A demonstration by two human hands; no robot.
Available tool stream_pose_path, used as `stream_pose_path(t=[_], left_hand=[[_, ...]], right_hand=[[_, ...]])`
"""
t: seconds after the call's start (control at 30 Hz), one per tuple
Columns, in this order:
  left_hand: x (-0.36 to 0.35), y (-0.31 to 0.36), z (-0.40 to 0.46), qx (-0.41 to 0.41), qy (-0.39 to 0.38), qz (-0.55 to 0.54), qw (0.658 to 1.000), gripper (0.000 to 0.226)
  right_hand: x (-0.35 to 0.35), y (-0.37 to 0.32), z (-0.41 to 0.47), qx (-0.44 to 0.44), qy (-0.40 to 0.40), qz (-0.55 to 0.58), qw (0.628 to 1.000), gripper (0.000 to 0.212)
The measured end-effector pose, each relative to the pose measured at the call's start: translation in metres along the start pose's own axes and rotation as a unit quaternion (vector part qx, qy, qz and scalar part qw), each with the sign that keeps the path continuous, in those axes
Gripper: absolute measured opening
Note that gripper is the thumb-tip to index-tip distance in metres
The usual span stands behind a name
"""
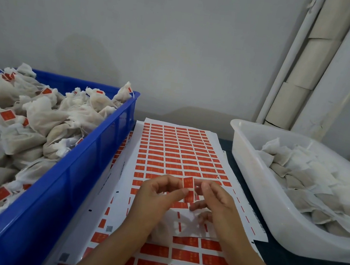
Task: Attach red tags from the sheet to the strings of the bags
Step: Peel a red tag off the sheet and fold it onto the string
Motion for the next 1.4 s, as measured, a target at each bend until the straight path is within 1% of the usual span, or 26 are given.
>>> stream_pose_path(t=[0.13, 0.27, 0.4, 0.57, 0.73, 0.9, 0.97, 1.03, 1.1, 1.13, 1.27, 1.33, 1.4], left_hand=[[0.001, -0.002, 0.001, 0.006, 0.000, 0.002, 1.000, 0.009], [0.001, -0.004, 0.001, 0.014, 0.005, -0.005, 1.000, 0.008], [-0.001, -0.004, 0.002, 0.011, -0.006, -0.002, 1.000, 0.006], [-0.003, -0.005, 0.002, 0.008, -0.006, 0.005, 1.000, 0.006], [0.000, -0.006, 0.002, 0.008, 0.017, 0.007, 1.000, 0.007], [0.000, -0.007, 0.003, 0.007, 0.017, 0.019, 1.000, 0.004], [0.002, -0.006, 0.002, 0.009, 0.021, 0.008, 1.000, 0.005], [0.004, -0.007, 0.002, 0.017, 0.027, -0.006, 0.999, 0.007], [0.004, -0.007, 0.002, 0.021, 0.026, -0.015, 0.999, 0.006], [0.003, -0.007, 0.002, 0.021, 0.021, -0.019, 0.999, 0.006], [0.002, -0.003, 0.001, 0.004, 0.016, -0.011, 1.000, 0.003], [0.002, -0.002, 0.001, -0.003, 0.014, 0.001, 1.000, 0.003], [0.001, -0.002, 0.001, -0.005, 0.011, 0.014, 1.000, 0.003]], right_hand=[[-0.002, 0.008, -0.001, -0.019, -0.014, -0.020, 1.000, 0.022], [-0.005, 0.003, 0.000, 0.014, -0.041, -0.012, 0.999, 0.027], [0.003, -0.001, 0.003, 0.049, -0.003, -0.015, 0.999, 0.024], [0.005, -0.003, 0.003, 0.083, 0.026, -0.047, 0.995, 0.024], [0.004, -0.006, 0.002, 0.100, 0.026, -0.053, 0.993, 0.023], [0.002, -0.008, 0.000, 0.107, 0.014, -0.044, 0.993, 0.021], [0.006, -0.012, -0.001, 0.132, 0.034, -0.080, 0.987, 0.020], [0.015, -0.016, -0.002, 0.151, 0.078, -0.113, 0.979, 0.020], [0.023, -0.017, 0.000, 0.150, 0.104, -0.122, 0.976, 0.023], [0.023, -0.017, 0.001, 0.149, 0.099, -0.124, 0.976, 0.024], [0.009, -0.017, 0.002, 0.171, 0.029, -0.179, 0.968, 0.019], [0.004, -0.018, 0.000, 0.185, 0.018, -0.200, 0.962, 0.014], [0.005, -0.020, -0.001, 0.196, 0.025, -0.209, 0.958, 0.006]])
Point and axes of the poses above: each hand's wrist, its own z-axis towards the middle knuckle, its own x-axis out of the back of the hand, y = z × x, the point moved 8 cm from there along z, towards the middle knuckle, and after that the axes turned 4 degrees about x, right-handed, at the moved point
